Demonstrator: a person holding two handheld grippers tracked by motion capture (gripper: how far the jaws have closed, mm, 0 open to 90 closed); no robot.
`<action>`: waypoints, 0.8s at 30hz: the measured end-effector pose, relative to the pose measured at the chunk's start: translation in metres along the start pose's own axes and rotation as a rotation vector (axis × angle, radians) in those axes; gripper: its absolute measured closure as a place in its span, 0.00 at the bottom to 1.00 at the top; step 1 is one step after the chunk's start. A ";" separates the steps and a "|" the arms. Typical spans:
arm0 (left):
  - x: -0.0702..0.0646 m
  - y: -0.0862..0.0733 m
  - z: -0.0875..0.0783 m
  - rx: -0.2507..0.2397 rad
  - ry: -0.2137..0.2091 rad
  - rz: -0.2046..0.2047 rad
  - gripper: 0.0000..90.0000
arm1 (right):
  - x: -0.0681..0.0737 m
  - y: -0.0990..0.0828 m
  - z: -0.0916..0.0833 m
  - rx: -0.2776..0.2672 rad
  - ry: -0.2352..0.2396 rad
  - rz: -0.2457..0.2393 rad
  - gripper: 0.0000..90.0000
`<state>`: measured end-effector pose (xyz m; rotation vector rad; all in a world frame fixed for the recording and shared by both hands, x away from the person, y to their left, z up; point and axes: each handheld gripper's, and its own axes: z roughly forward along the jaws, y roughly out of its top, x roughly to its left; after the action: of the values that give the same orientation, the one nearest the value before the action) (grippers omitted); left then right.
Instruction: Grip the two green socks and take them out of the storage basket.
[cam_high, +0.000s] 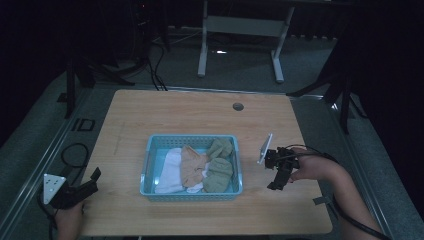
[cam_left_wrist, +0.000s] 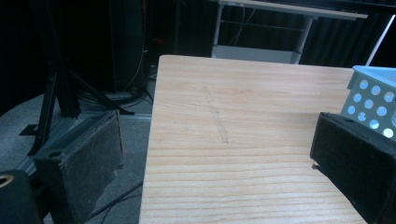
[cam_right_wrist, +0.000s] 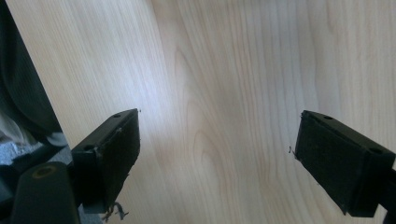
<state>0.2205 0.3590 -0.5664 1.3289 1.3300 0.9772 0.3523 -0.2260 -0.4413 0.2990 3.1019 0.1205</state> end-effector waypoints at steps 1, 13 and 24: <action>0.000 0.000 0.000 0.000 -0.001 0.001 0.03 | 0.000 0.003 -0.001 -0.007 -0.004 -0.006 0.15; 0.000 0.000 0.000 0.002 -0.004 0.002 0.03 | 0.000 0.031 -0.008 -0.035 -0.003 -0.053 0.16; 0.000 0.000 0.000 0.001 -0.009 0.004 0.03 | -0.004 0.064 -0.013 -0.056 0.004 -0.102 0.17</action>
<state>0.2206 0.3589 -0.5666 1.3358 1.3224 0.9721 0.3685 -0.1650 -0.4234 0.1392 3.1030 0.2061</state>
